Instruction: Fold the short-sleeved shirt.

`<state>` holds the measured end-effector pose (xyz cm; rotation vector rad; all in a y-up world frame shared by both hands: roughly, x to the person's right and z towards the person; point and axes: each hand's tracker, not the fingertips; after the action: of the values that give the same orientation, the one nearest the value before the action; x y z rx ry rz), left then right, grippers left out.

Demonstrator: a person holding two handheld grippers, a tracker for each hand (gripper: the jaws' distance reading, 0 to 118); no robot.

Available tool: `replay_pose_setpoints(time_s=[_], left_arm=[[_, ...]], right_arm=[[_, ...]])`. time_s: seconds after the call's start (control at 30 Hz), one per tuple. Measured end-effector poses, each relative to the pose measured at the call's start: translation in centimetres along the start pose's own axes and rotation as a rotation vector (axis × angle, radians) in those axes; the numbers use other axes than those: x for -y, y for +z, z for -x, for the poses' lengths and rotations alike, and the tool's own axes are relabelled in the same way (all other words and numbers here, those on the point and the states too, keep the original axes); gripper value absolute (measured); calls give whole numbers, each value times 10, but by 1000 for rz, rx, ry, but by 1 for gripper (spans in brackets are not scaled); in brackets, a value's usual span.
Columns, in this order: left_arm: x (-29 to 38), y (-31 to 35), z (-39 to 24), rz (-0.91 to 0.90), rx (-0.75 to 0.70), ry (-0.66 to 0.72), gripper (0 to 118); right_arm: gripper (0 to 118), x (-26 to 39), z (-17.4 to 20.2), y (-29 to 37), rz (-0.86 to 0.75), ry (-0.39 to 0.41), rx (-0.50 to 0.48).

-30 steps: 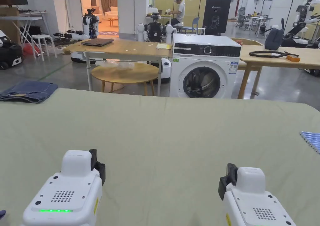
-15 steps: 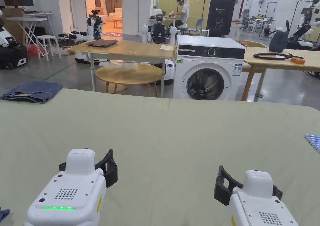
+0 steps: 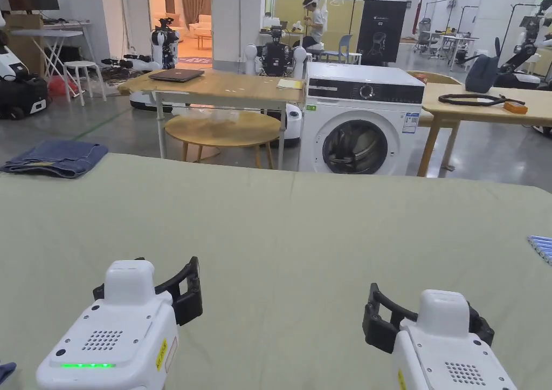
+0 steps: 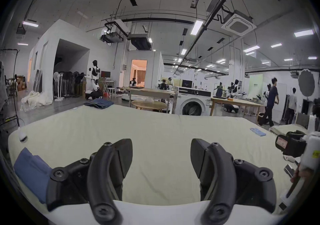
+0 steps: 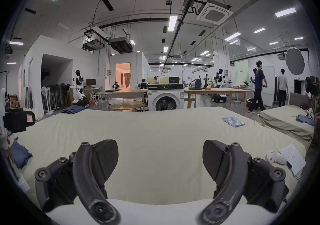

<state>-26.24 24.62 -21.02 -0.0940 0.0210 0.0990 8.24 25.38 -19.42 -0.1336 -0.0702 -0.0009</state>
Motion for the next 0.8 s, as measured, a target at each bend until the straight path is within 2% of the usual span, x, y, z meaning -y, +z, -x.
replay_pose_setpoints(time_s=[0.17, 0.3, 0.47, 0.67, 0.8], left_arm=[[-3, 4, -8, -38, -14, -57, 71], [-5, 4, -10, -39, 6, -71, 72], [-9, 2, -13, -15, 11, -56, 72], [-11, 4, -12, 9, 1, -25, 72], [-11, 4, -11, 10, -10, -24, 72]], right_arm=[[101, -1, 0, 1, -21, 26, -5], [101, -1, -3, 0, -17, -15, -12], [101, -1, -4, -1, -19, -29, -1], [101, -7, -12, -4, 24, -118, -35], [101, -13, -9, -8, 64, -104, 16]])
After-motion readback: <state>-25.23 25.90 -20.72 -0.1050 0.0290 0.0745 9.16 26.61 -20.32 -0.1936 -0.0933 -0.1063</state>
